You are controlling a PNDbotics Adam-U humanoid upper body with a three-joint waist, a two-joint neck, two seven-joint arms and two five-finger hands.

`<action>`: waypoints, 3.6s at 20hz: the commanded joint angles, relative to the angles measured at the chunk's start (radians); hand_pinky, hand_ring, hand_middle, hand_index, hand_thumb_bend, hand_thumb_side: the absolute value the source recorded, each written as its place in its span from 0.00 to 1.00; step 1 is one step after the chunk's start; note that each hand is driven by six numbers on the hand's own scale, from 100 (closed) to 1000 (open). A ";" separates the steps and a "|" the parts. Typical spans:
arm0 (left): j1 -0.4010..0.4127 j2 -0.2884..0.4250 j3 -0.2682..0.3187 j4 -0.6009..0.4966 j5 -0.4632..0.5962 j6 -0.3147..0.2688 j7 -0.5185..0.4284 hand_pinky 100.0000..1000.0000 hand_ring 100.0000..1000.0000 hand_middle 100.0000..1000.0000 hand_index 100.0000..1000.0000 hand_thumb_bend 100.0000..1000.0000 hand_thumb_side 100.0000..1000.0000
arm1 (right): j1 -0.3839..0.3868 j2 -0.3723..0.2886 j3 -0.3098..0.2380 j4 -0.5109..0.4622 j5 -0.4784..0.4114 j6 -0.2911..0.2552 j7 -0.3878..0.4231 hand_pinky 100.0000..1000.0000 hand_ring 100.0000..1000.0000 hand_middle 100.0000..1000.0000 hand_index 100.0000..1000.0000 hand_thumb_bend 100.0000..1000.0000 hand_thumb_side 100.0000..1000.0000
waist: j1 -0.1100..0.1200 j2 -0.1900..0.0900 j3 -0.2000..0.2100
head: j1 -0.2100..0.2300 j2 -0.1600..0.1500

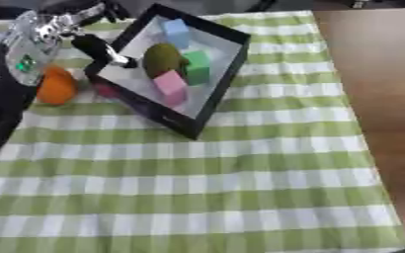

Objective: Pick up objects on the table and place them in the box.

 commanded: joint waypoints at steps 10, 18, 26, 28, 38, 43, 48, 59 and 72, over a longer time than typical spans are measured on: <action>-0.007 0.178 0.051 -0.061 0.078 -0.028 -0.252 0.92 0.84 0.78 0.85 0.54 0.16 | 0.018 -0.055 -0.024 0.002 -0.003 -0.005 -0.014 0.94 0.74 0.64 0.74 0.38 0.17 | 0.007 -0.041 0.026 | -0.025 -0.002; 0.015 0.215 0.031 -0.050 -0.041 -0.101 -0.351 0.93 0.87 0.78 0.83 0.65 0.05 | 0.025 -0.057 -0.025 0.006 -0.002 -0.007 -0.013 0.94 0.74 0.64 0.74 0.38 0.17 | 0.003 -0.048 0.037 | -0.031 -0.002; 0.016 0.170 0.012 -0.008 -0.127 -0.135 -0.315 0.92 0.89 0.80 0.87 0.86 0.19 | 0.021 -0.049 -0.022 0.009 -0.003 -0.006 -0.008 0.94 0.74 0.64 0.74 0.38 0.17 | -0.002 -0.045 0.030 | -0.022 -0.002; 0.015 0.157 0.007 0.003 -0.161 -0.143 -0.291 0.90 0.88 0.78 0.86 0.87 0.18 | 0.019 -0.047 -0.021 0.009 -0.002 -0.005 -0.006 0.94 0.74 0.64 0.74 0.39 0.17 | -0.002 -0.042 0.026 | -0.019 -0.002; 0.025 0.094 0.016 0.068 -0.269 -0.138 -0.099 0.85 0.84 0.75 0.84 0.81 0.12 | 0.006 -0.037 -0.019 0.010 0.001 -0.002 0.000 0.94 0.74 0.64 0.74 0.39 0.17 | -0.005 -0.021 0.012 | -0.004 -0.002; 0.031 0.079 0.015 0.089 -0.325 -0.138 -0.064 0.82 0.82 0.73 0.78 0.68 0.01 | 0.005 -0.035 -0.020 0.012 0.004 0.000 0.002 0.94 0.74 0.64 0.74 0.39 0.17 | -0.004 -0.016 0.010 | -0.002 -0.002; 0.031 0.076 0.017 0.091 -0.326 -0.136 -0.096 0.77 0.76 0.65 0.64 0.30 0.00 | 0.005 -0.034 -0.021 0.015 0.004 0.000 0.001 0.94 0.74 0.64 0.74 0.39 0.17 | -0.004 -0.017 0.010 | -0.003 -0.002; 0.014 0.125 0.013 -0.120 -0.175 -0.082 -0.142 0.69 0.64 0.53 0.54 0.01 0.00 | 0.014 -0.042 -0.021 0.020 0.005 -0.001 0.000 0.94 0.74 0.64 0.74 0.39 0.17 | 0.001 -0.030 0.019 | -0.044 -0.002; -0.060 0.062 0.007 -0.252 -0.036 -0.032 -0.028 0.71 0.57 0.49 0.52 0.00 0.00 | -0.003 -0.030 -0.018 0.020 0.000 0.001 -0.001 0.95 0.74 0.64 0.74 0.40 0.17 | -0.004 -0.028 0.003 | -0.037 -0.002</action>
